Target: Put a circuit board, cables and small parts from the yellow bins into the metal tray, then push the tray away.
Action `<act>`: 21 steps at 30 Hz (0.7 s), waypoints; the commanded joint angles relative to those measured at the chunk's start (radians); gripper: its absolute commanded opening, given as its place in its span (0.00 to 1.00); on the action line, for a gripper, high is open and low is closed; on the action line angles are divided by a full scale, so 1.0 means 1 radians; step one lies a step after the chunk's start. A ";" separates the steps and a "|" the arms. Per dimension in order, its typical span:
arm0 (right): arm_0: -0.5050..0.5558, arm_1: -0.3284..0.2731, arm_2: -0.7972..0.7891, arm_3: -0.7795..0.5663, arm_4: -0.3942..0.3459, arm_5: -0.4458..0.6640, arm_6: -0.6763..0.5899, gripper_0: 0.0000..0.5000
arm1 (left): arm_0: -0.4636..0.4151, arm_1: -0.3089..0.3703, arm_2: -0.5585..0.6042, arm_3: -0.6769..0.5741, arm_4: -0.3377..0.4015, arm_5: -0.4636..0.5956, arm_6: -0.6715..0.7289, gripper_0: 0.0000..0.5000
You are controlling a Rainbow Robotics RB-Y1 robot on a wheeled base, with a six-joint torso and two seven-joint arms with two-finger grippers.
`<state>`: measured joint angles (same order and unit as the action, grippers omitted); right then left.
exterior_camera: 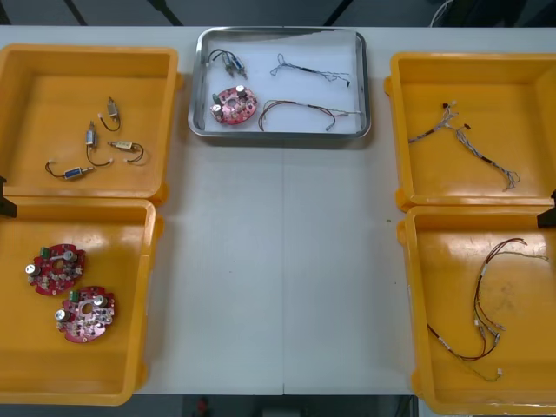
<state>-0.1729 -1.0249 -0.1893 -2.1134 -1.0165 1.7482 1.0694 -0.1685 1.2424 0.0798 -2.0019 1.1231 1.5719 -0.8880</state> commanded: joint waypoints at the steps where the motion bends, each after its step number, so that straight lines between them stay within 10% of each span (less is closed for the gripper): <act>1: 0.007 0.019 -0.029 0.023 0.015 -0.006 0.018 1.00 | 0.015 0.046 0.021 -0.017 -0.009 -0.009 0.000 1.00; 21: 0.007 0.120 -0.025 0.029 0.029 -0.009 0.101 1.00 | 0.015 0.046 0.021 -0.017 -0.009 -0.009 0.000 1.00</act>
<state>-0.1708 -0.9176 -0.1893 -2.0829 -0.9915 1.7478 1.1082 -0.1685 1.2424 0.0798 -2.0020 1.1231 1.5719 -0.8880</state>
